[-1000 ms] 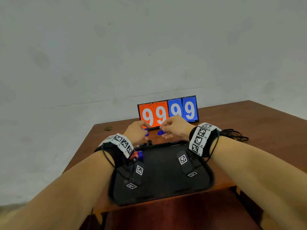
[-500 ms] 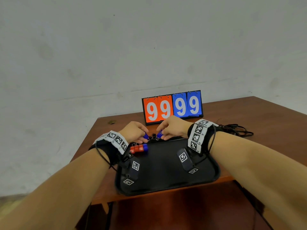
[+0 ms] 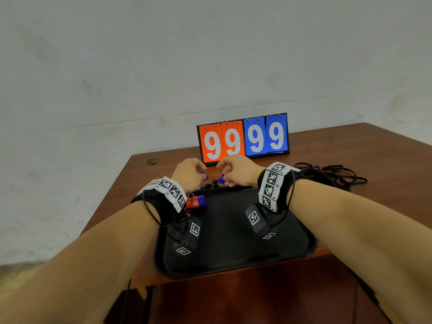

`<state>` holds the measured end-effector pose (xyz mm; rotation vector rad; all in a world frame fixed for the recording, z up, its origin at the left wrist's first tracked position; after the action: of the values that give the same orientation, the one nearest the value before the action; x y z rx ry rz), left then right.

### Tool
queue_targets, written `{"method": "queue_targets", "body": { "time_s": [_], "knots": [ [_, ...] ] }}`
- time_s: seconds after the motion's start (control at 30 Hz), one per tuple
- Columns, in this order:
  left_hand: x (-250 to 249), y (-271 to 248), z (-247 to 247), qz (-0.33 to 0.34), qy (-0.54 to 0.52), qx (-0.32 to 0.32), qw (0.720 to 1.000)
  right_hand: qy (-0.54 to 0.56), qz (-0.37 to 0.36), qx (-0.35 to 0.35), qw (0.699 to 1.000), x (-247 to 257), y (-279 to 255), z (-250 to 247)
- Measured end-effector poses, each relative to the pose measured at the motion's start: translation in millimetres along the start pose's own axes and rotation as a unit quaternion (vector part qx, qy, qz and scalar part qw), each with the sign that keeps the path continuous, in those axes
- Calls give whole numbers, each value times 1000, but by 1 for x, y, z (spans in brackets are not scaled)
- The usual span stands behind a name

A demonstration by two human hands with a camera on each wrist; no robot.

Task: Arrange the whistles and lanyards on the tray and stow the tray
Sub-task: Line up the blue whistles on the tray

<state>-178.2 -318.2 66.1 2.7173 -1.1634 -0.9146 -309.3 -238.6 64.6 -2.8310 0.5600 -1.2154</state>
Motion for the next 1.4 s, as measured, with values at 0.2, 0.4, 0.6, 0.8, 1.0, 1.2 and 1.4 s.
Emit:
{"method": "queue_targets", "body": {
  "time_s": [0.2, 0.4, 0.6, 0.8, 1.0, 1.2, 1.4],
  "knots": [
    [5, 5, 18, 20, 40, 54, 998, -118, -59, -32, 991, 5, 9, 13],
    [0, -4, 29, 57, 53, 92, 993, -170, -94, -22, 981, 4, 4, 26],
    [-7, -8, 30, 71, 62, 101, 990, -172, -102, -17, 980, 2, -1, 28],
    [-6, -13, 35, 67, 82, 131, 986, -182, -103, 8, 978, 1, -6, 34],
    [-7, -17, 36, 61, 87, 151, 983, -208, -103, 14, 972, 2, -5, 41],
    [-2, -18, 36, 53, 95, 157, 982, -215, -91, 25, 972, 3, -2, 48],
    [2, -21, 33, 50, 76, 150, 985, -222, -92, 22, 970, 6, -2, 50]
  ]
}}
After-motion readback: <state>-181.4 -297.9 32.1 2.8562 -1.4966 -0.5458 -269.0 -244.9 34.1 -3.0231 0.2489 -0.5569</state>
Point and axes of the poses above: each hand's wrist, its own y-axis towards the middle knuckle, its own z-axis out of the palm, x = y × z, the point moved 7 cm from there along y, towards the middle knuckle, and after that the axes turned 10 degrees about z, right-handed, at the moved point
